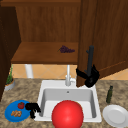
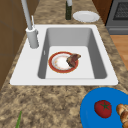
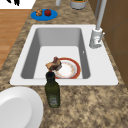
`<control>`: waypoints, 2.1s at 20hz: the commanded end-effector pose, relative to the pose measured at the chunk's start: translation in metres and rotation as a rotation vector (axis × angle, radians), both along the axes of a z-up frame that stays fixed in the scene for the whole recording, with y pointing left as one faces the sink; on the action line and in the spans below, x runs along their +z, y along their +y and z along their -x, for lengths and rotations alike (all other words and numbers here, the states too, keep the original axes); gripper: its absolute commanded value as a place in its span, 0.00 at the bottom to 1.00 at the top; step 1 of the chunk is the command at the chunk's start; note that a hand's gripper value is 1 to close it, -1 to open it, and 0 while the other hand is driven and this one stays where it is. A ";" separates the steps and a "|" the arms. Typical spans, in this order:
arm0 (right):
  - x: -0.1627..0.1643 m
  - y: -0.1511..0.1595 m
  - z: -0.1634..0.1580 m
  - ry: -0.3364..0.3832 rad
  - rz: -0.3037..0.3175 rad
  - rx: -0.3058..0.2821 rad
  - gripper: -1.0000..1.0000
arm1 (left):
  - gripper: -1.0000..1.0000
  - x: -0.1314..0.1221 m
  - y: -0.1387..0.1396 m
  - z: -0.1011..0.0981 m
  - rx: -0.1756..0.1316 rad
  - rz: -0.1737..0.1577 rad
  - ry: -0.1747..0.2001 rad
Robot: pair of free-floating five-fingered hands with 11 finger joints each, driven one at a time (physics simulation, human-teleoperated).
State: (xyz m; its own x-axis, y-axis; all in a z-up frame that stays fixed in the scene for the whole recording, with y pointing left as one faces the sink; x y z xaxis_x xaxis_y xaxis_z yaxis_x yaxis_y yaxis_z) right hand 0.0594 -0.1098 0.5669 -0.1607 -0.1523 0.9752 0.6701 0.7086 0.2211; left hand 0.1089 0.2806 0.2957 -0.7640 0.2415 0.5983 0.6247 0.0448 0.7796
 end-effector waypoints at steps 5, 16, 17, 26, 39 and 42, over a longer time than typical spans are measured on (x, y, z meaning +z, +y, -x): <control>-0.003 -0.043 0.016 -0.009 -0.010 0.036 1.00 | 0.50 0.000 0.000 0.000 0.000 0.000 0.000; -0.004 -0.048 0.003 -0.055 -0.024 0.078 1.00 | 0.50 0.000 0.000 0.000 0.000 0.000 0.000; -0.005 -0.047 0.003 -0.048 -0.026 0.068 1.00 | 0.50 0.000 0.000 0.000 0.000 0.000 0.000; -0.011 -0.051 0.022 -0.030 -0.061 0.079 1.00 | 0.50 0.000 0.000 0.000 0.000 0.000 0.000; -0.012 -0.073 0.048 -0.034 -0.056 0.147 0.00 | 0.50 0.000 0.000 0.000 0.000 0.000 0.000; -0.012 -0.084 0.052 -0.046 -0.068 0.270 0.00 | 0.50 0.000 0.000 0.000 0.000 0.000 0.000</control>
